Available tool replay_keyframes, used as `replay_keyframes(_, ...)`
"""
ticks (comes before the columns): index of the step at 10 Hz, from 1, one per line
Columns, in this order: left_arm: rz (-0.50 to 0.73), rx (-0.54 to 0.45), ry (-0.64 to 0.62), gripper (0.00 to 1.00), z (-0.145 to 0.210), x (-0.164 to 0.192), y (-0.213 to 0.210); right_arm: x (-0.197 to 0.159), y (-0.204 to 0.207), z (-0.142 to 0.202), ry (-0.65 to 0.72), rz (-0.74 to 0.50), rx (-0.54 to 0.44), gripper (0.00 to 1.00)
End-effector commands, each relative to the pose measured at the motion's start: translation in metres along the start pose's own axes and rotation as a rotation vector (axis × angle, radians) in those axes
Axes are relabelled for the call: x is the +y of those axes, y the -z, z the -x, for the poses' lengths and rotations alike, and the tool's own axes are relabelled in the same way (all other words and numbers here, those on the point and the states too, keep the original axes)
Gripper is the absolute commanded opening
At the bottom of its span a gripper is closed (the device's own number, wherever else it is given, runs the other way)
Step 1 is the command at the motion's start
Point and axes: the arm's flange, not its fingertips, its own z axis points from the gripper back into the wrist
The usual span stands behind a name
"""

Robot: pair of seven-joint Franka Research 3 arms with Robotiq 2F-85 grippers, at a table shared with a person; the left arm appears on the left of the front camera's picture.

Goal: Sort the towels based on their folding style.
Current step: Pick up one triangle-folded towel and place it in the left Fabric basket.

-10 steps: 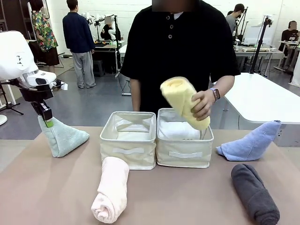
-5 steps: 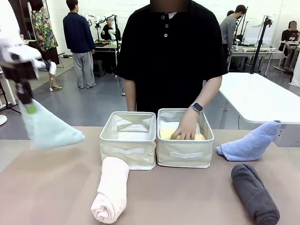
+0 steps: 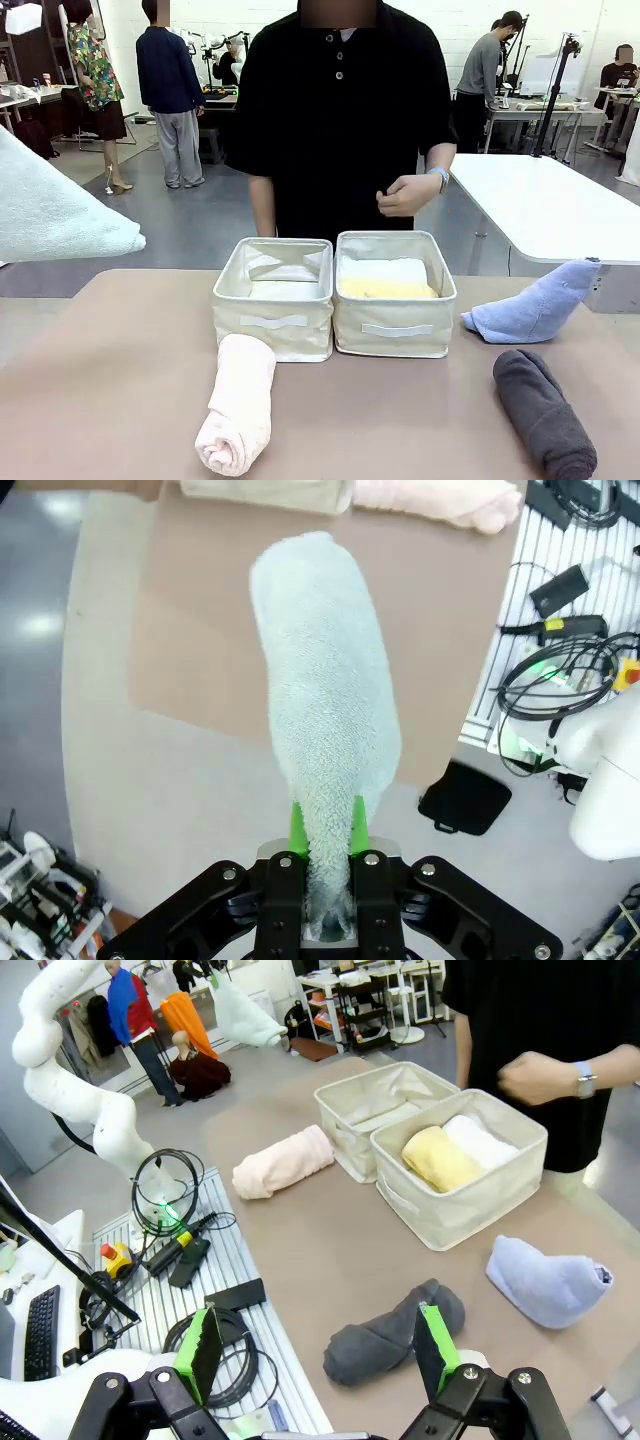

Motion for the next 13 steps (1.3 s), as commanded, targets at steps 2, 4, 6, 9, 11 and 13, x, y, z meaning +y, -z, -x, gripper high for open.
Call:
replay_keyframes(2, -0.004, 0.036, -0.02, 0.0, -0.001, 0.004, 0.006, -0.001, -0.001, -0.004, -0.018, -0.008, -0.03, 1.0)
replay_keyframes(4, -0.004, 0.036, -0.02, 0.0, -0.001, 0.004, 0.006, -0.001, -0.001, -0.004, -0.018, -0.008, -0.03, 1.0)
replay_keyframes(6, -0.004, 0.036, -0.02, 0.0, -0.001, 0.004, 0.006, -0.001, -0.001, -0.004, -0.018, -0.008, -0.03, 1.0)
replay_keyframes(9, -0.027, 0.071, 0.182, 0.16, -0.07, 0.004, 0.001, -0.001, -0.001, -0.004, -0.018, -0.008, -0.03, 1.0)
replay_keyframes(11, -0.013, 0.135, 0.251, 0.16, -0.122, 0.012, 0.013, -0.001, -0.001, -0.004, -0.018, -0.008, -0.03, 1.0)
replay_keyframes(13, -0.005, 0.232, 0.266, 0.16, -0.138, 0.014, 0.024, -0.001, -0.001, -0.004, -0.018, -0.008, -0.03, 1.0)
